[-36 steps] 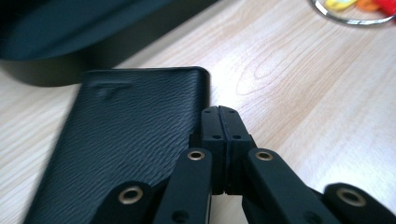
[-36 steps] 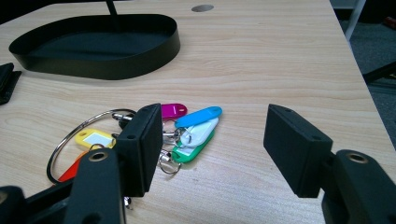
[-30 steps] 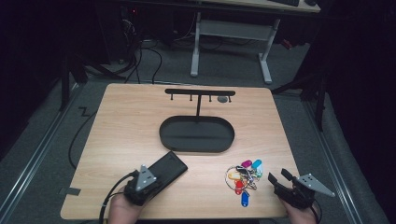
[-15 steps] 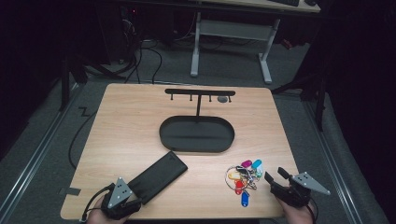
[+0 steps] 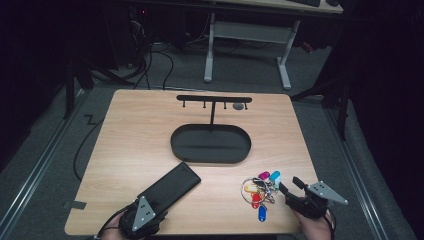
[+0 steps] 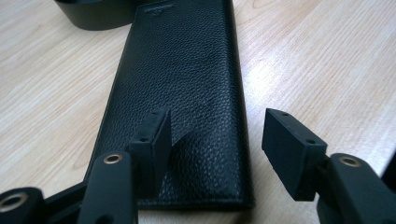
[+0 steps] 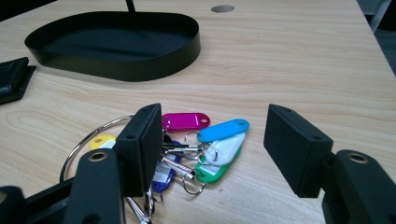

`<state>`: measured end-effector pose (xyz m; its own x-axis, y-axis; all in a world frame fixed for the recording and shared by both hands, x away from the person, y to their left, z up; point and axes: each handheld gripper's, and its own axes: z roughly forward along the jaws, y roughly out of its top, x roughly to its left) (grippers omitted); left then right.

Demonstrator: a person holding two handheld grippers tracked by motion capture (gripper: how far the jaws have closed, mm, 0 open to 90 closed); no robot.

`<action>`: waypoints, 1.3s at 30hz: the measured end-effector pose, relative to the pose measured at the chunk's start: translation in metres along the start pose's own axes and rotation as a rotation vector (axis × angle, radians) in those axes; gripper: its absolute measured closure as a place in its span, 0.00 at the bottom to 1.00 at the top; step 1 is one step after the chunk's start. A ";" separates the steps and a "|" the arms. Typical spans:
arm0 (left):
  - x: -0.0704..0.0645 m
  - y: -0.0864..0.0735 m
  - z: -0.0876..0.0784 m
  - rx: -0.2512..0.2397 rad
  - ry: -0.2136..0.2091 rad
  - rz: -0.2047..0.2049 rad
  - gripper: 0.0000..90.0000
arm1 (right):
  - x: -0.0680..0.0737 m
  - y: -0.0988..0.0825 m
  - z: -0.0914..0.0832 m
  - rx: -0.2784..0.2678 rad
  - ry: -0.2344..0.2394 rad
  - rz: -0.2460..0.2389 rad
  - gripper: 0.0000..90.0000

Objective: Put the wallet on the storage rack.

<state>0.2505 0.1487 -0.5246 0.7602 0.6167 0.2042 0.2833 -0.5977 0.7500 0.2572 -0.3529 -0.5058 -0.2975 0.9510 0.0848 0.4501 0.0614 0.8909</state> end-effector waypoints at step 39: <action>-0.004 0.010 0.005 -0.076 0.069 0.083 0.89 | -0.009 -0.009 -0.021 -0.017 -0.049 0.037 0.42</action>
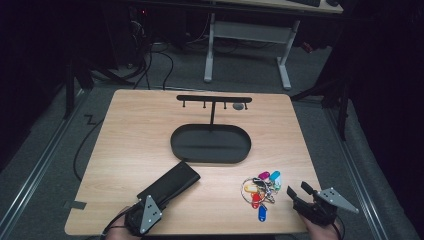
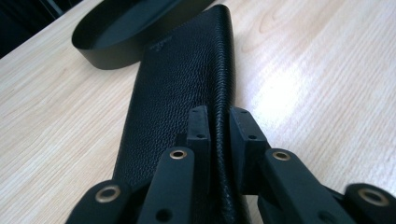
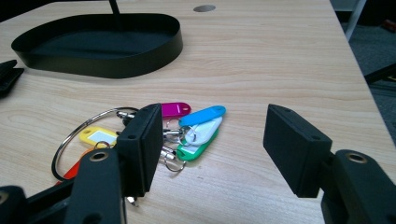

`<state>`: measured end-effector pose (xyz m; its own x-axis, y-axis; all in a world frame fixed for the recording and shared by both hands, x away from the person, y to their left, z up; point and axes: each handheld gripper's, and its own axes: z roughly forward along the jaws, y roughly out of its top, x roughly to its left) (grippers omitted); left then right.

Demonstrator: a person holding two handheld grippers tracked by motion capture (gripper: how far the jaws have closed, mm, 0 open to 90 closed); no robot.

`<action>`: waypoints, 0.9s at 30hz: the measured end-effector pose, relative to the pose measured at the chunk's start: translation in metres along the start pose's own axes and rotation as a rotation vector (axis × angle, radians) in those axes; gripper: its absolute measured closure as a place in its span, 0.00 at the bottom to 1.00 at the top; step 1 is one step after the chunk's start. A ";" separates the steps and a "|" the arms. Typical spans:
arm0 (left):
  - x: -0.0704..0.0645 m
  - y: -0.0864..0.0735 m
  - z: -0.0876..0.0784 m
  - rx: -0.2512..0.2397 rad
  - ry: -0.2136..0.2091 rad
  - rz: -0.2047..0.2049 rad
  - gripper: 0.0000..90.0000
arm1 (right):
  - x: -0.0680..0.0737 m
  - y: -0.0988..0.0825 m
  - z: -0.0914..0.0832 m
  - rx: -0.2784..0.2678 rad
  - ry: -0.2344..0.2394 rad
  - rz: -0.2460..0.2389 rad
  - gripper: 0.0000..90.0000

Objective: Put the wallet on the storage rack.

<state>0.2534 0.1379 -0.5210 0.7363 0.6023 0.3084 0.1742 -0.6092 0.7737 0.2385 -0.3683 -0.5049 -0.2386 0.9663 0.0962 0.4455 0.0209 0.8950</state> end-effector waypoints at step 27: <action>0.011 0.010 -0.027 -0.162 -0.114 -0.215 0.91 | 0.000 0.002 0.001 -0.006 0.008 0.006 0.43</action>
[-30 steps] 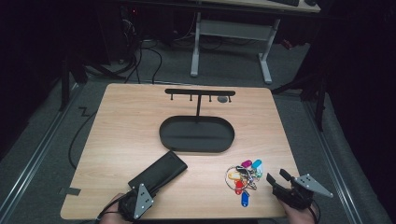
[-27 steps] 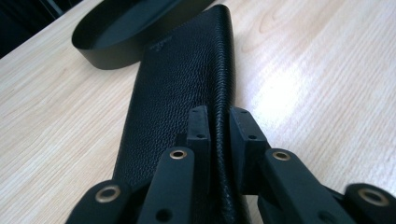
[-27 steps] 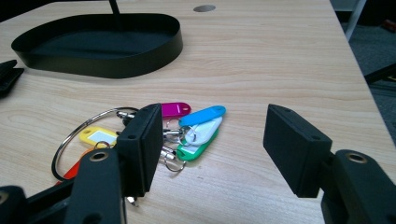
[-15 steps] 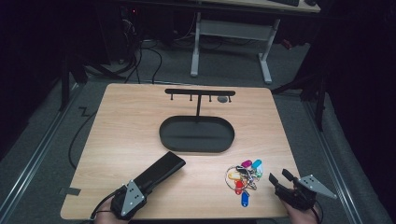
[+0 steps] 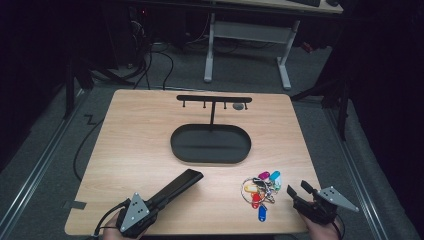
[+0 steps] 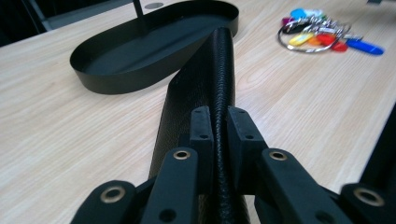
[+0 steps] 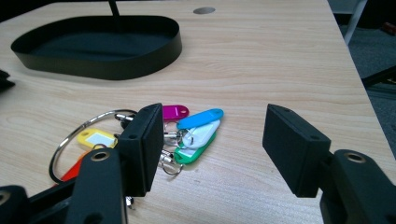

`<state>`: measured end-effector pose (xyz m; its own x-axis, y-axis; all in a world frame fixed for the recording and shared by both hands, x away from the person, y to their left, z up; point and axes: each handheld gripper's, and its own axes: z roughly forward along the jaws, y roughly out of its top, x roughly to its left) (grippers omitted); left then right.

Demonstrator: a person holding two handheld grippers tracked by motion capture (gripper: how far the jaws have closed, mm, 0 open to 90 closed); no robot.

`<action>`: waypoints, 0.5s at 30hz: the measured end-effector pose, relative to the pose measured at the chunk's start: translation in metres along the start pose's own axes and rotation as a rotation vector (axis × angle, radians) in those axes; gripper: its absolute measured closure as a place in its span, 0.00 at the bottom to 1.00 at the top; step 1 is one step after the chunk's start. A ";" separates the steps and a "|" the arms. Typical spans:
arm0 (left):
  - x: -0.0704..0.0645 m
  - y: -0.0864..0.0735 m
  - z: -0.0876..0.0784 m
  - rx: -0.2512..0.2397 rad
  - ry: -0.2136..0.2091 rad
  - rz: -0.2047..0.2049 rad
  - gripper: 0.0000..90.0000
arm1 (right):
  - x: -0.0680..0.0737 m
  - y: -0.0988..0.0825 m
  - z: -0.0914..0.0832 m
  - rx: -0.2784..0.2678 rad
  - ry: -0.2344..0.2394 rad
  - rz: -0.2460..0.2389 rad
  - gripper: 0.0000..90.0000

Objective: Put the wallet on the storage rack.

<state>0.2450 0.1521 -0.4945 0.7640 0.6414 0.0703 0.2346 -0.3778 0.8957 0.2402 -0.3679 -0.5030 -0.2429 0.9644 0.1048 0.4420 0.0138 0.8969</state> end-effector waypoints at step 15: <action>0.004 0.009 0.000 -0.077 -0.113 -0.108 0.91 | -0.004 -0.002 -0.006 -0.005 -0.027 0.004 0.43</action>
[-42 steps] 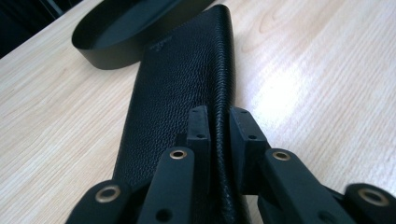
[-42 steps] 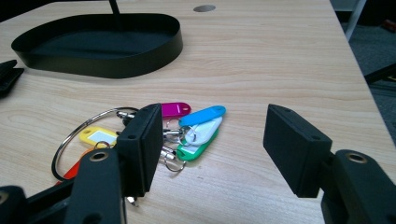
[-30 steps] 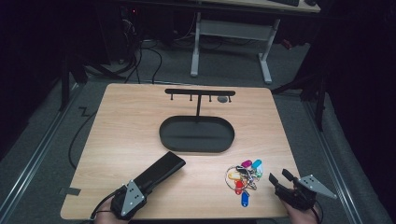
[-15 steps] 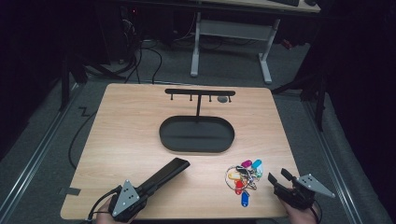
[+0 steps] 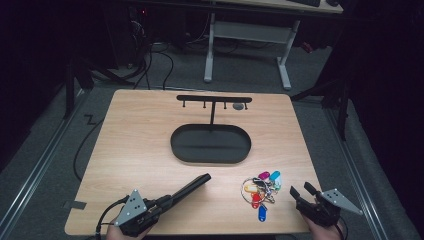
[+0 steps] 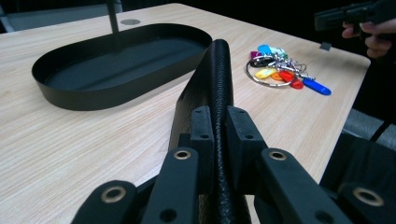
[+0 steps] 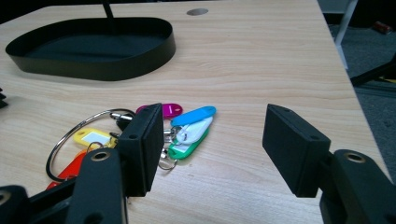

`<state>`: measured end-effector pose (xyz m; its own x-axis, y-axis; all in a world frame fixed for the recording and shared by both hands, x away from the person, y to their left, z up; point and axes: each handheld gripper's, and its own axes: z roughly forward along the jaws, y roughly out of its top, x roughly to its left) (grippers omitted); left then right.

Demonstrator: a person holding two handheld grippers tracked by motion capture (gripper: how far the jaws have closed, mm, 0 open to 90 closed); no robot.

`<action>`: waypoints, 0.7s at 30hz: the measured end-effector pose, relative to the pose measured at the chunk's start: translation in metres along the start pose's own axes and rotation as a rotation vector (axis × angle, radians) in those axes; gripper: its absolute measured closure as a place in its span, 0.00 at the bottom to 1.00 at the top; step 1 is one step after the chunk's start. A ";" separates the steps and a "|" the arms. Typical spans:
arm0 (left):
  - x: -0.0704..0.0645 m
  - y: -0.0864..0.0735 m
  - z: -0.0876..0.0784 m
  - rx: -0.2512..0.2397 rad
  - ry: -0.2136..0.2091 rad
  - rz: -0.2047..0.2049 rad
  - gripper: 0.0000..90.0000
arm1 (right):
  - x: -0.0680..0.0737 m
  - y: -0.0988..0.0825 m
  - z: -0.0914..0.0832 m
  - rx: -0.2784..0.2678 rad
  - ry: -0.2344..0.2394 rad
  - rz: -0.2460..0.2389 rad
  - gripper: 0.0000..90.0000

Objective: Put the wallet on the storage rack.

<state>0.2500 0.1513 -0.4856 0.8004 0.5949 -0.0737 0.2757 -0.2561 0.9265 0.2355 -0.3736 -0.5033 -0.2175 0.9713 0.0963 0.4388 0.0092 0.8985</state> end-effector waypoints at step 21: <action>0.043 -0.011 -0.009 -0.072 0.059 -0.146 0.86 | 0.003 -0.004 -0.001 0.019 0.004 -0.005 0.43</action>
<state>0.2766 0.1860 -0.4955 0.7214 0.6660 -0.1897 0.3462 -0.1096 0.9318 0.2321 -0.3713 -0.5061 -0.2229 0.9703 0.0935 0.4545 0.0186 0.8905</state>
